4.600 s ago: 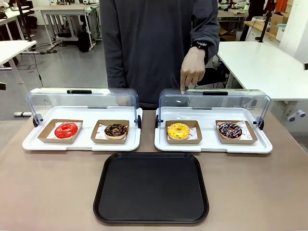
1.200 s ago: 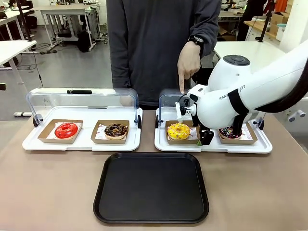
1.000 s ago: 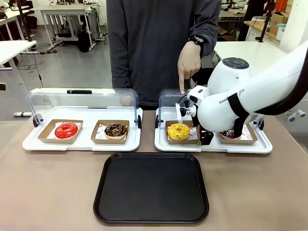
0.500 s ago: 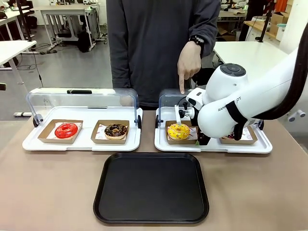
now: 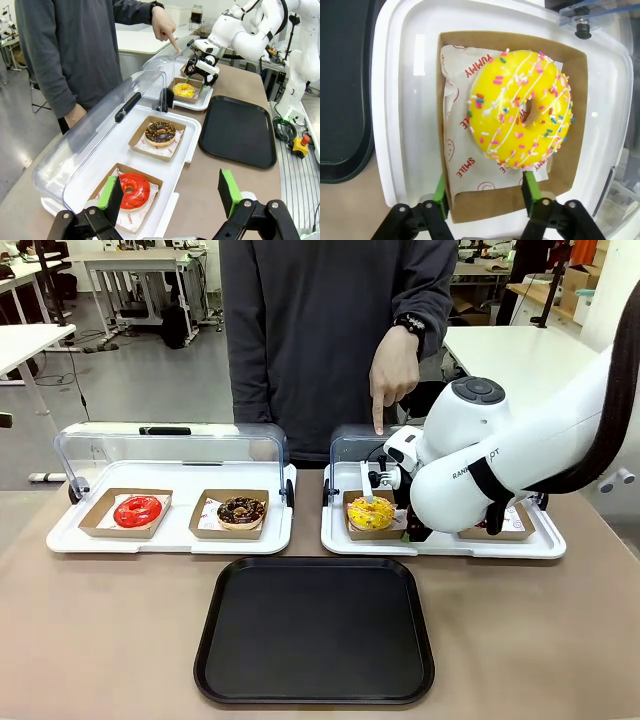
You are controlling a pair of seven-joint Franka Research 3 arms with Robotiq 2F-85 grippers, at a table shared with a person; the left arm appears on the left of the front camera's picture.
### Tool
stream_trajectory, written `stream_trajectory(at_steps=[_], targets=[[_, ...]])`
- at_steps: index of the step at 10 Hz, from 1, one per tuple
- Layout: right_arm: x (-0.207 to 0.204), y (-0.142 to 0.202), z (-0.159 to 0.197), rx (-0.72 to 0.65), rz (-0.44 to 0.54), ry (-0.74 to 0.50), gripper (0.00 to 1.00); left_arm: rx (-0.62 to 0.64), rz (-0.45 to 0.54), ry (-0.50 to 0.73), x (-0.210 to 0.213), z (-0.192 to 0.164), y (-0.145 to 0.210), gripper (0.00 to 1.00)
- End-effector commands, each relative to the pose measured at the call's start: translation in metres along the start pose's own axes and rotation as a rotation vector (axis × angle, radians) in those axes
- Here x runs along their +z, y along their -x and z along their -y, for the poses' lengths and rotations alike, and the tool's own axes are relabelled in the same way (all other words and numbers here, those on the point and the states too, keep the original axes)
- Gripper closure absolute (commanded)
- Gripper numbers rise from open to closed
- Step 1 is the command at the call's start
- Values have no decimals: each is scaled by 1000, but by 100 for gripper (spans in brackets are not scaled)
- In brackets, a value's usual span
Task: Move the third donut from the left to the tray.
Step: Pick up the Paper togo box containing the Donut indicated by the person and place it on the Handle tray.
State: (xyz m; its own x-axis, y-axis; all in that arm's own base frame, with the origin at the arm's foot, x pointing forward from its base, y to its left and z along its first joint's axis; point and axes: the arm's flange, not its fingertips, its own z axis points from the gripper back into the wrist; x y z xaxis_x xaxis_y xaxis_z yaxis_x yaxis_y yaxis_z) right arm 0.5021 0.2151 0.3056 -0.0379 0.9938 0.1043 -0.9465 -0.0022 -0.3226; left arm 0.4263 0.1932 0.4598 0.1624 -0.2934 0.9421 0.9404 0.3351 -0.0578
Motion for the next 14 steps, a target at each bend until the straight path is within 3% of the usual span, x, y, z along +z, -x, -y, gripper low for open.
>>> stream_trajectory(at_steps=[1, 2, 14], targets=[[1, -5, 2, -29, -17, -1, 64, -5, 7, 2, 0, 1, -2, 0], [2, -5, 2, -29, -19, -10, 100, -5, 7, 2, 0, 1, -2, 0], [-2, -3, -5, -4, -25, -53, 100, -5, 7, 2, 0, 1, -2, 0]])
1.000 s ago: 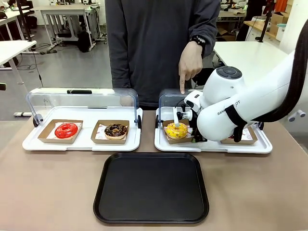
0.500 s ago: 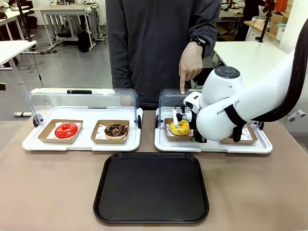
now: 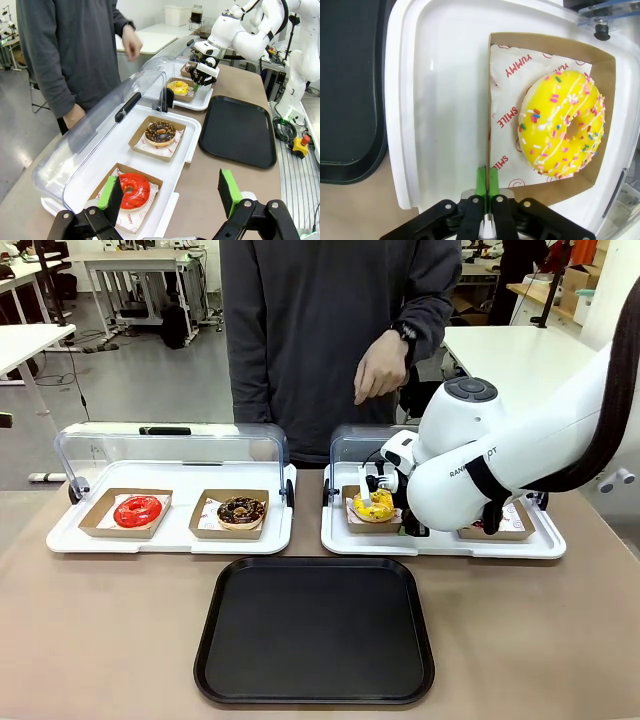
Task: Move the third donut from the left to the tray.
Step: Pick up the Paper togo box containing the Donut indicated by the person and place it on the Handle tray.
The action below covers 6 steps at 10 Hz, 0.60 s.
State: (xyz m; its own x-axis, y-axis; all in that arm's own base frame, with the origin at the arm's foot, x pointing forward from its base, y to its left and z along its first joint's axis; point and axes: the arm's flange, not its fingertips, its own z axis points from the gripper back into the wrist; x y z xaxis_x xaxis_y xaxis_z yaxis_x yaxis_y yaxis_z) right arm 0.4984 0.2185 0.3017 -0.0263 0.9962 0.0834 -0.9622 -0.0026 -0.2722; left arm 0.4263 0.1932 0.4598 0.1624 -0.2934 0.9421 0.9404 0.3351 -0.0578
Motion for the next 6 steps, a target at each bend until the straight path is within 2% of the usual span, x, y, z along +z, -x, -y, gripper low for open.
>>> stream_trajectory(at_steps=[1, 3, 6], targets=[[0, 0, 0, 0, 0, 0, 98, -5, 7, 2, 0, 1, -2, 0], [23, -9, -6, -17, 21, 94, 98, -5, 7, 2, 0, 1, -2, 0], [45, -26, -13, -37, 17, 129, 98, -5, 7, 2, 0, 1, -2, 0]])
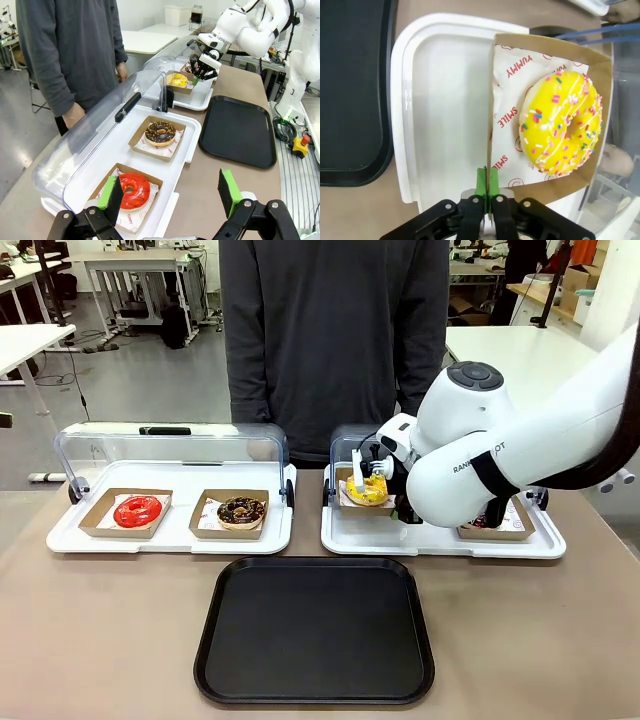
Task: Move the third donut from the left to the tray.
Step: Pick up the Paper togo box containing the Donut indicated by the person and place it on the Handle tray.
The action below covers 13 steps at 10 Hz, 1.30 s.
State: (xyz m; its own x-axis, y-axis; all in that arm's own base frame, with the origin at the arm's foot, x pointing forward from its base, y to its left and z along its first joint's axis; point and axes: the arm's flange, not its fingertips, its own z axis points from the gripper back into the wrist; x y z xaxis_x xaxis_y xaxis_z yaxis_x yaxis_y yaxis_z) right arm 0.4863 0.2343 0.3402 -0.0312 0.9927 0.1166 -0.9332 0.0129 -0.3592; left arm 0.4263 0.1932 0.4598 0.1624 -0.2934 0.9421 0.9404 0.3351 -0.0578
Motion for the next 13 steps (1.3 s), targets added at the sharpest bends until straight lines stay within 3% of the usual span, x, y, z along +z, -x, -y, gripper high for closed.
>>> stream_trajectory(at_steps=[1, 8, 13], targets=[[15, -12, -15, -48, -26, 40, 98, -5, 7, 2, 0, 1, -2, 0], [93, -42, -101, -172, -126, 49, 98, -5, 7, 2, 0, 1, -2, 0], [118, -56, -182, -122, -68, -9, 98, -5, 7, 2, 0, 1, -2, 0]])
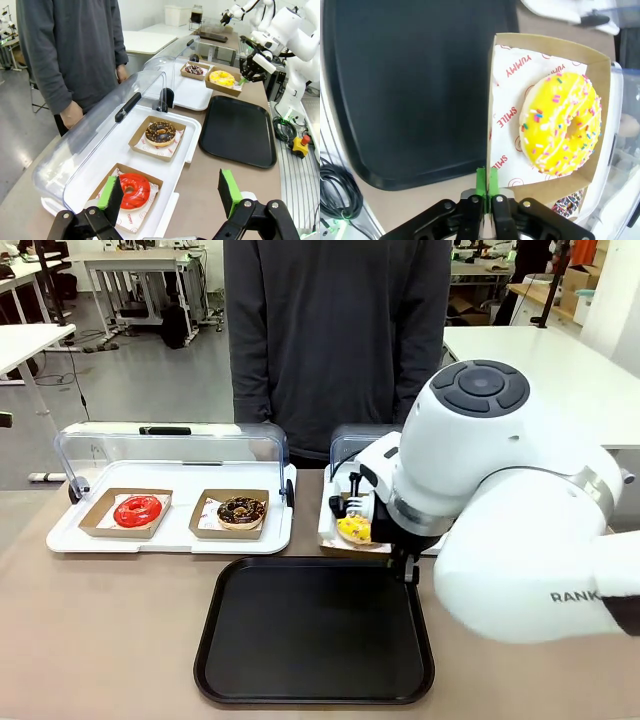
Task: Move the third donut from the left to the tray.
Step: Pick up the Paper togo box containing the Donut indicated by the person and place it on the Handle tray.
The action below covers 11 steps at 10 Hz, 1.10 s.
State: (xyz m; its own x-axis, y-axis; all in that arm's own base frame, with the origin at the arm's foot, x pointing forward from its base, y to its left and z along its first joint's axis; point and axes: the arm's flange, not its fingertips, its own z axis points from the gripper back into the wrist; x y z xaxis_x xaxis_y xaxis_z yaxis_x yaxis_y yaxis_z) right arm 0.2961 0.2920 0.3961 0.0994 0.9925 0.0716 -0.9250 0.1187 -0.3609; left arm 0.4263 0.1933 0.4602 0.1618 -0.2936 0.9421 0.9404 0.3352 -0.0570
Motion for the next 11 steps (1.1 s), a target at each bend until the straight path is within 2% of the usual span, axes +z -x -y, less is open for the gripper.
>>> stream_trajectory(at_steps=[1, 7, 11], targets=[[4, 14, -34, -3, 33, -46, 98, -4, 7, 2, 0, 1, -1, 0], [-45, -5, -72, 26, 43, -175, 98, -4, 7, 2, 0, 1, -1, 0], [-57, -5, -96, 33, 62, -183, 98, -4, 7, 2, 0, 1, -1, 0]])
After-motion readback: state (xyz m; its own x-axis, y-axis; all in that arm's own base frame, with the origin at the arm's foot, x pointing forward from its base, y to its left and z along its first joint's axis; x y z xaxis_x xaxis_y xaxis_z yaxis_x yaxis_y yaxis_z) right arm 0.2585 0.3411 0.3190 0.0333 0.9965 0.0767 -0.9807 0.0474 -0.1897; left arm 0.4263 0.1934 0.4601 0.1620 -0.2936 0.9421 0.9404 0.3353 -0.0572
